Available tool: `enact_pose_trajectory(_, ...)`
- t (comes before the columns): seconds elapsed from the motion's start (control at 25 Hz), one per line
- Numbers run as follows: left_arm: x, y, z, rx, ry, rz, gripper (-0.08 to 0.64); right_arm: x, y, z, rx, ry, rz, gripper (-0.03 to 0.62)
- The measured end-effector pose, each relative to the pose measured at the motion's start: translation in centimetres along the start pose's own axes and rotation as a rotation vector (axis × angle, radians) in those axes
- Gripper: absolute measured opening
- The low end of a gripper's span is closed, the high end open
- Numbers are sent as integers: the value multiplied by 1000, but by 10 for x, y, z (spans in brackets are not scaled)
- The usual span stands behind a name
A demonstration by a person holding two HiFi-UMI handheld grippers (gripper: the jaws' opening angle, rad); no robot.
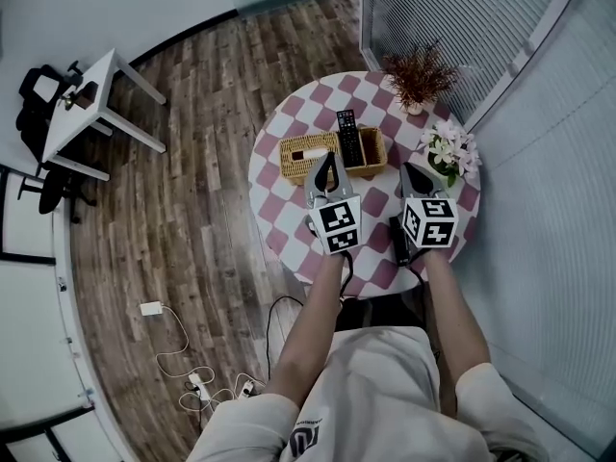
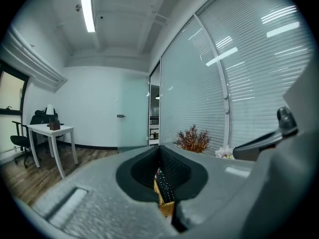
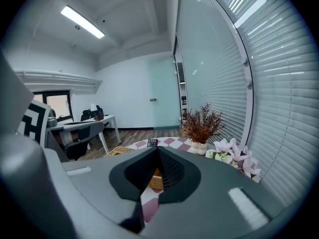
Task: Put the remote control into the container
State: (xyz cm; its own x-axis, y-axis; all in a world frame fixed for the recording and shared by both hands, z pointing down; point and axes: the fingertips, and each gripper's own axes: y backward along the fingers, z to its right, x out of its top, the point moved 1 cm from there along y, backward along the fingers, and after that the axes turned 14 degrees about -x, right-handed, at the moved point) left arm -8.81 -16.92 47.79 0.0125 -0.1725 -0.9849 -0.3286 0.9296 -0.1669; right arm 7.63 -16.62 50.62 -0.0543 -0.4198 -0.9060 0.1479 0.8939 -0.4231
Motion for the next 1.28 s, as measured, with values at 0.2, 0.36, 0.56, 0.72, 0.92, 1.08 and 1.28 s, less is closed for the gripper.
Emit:
enact_pose_trajectory(0.2, -2, 0, 0, 5, 10, -2, 6, -18, 2, -5, 45, 40, -54, 170)
enact_pose_trajectory(0.36, -12, 2, -3, 31, 17, -27, 6, -33, -1, 1, 19, 40, -113, 365)
enact_pose_trajectory(0.56, -18, -2, -4, 43, 4, -35, 6, -63, -16, 15, -27, 84, -192, 367)
enact_pose_trajectory(0.72, -24, -5, -11, 72, 18, -38, 6, -138, -16, 18, -60, 114, -380, 367)
enact_pose_trajectory(0.92, -35, -12, -19, 89, 34, -57, 6, -221, -2, 19, -110, 129, -592, 365)
enact_pose_trajectory(1.08, -45, -23, -24, 91, 42, -73, 6, -242, -9, 17, -131, 160, -661, 341)
enact_pose_trajectory(1.28, -58, -32, -34, 94, 43, -100, 6, -247, -22, 15, -129, 186, -709, 325)
